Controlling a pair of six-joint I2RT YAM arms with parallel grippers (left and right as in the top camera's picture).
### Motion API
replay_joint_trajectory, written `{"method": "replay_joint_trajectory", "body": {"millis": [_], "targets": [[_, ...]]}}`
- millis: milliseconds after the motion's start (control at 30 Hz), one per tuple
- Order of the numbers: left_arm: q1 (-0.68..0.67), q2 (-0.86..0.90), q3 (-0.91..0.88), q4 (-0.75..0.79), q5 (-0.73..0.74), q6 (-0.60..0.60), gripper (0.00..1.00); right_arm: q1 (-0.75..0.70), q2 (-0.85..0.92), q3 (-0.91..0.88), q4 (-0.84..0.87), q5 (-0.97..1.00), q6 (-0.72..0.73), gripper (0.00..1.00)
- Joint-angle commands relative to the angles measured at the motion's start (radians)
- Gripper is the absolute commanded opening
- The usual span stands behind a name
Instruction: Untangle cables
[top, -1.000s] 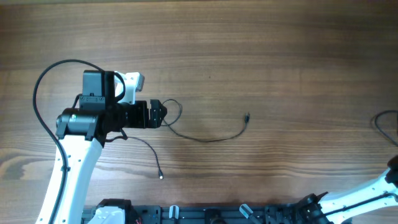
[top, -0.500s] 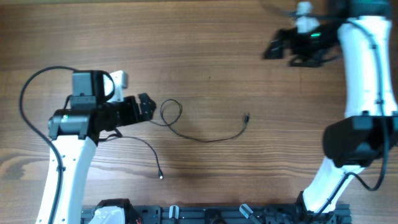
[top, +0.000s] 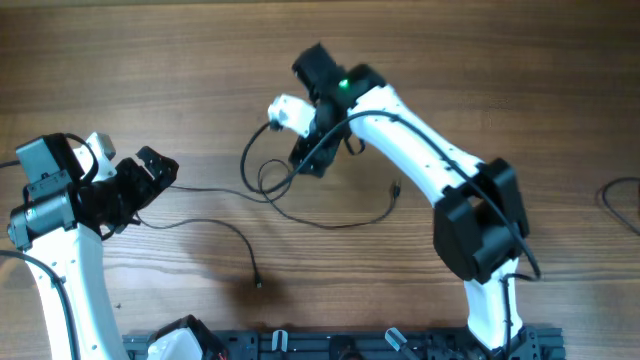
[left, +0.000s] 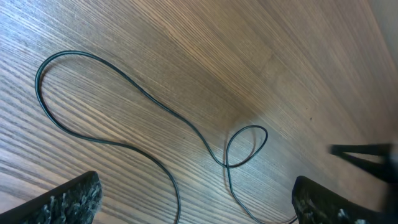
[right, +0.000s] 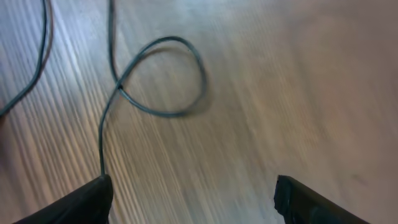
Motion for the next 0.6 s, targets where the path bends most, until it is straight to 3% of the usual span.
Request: {"method": "replay_joint_trajectory", "body": {"millis": [0,33,100,200,333,567], "targets": [[0.007,0.001,0.001,0.0,0.016,0.024,1.0,0.013,0.017,-0.042,0.063,-0.205,-0.053,1.0],[0.007,0.001,0.001,0.001,0.016,0.024,1.0,0.012,0.017,-0.042,0.101,-0.243,-0.036,1.0],[0.007,0.001,0.001,0.0,0.016,0.024,1.0,0.017,0.018,-0.046,0.146,-0.25,-0.031,0.88],[0.007,0.001,0.001,0.0,0.016,0.025,1.0,0.02,0.018,-0.088,0.193,-0.249,-0.041,0.99],[0.007,0.001,0.001,0.0,0.016,0.025,1.0,0.021,0.018,-0.221,0.331,-0.248,-0.089,0.95],[0.007,0.001,0.001,-0.009,0.016,0.047,0.99,0.023,0.019,-0.259,0.436,-0.261,-0.088,0.84]]}}
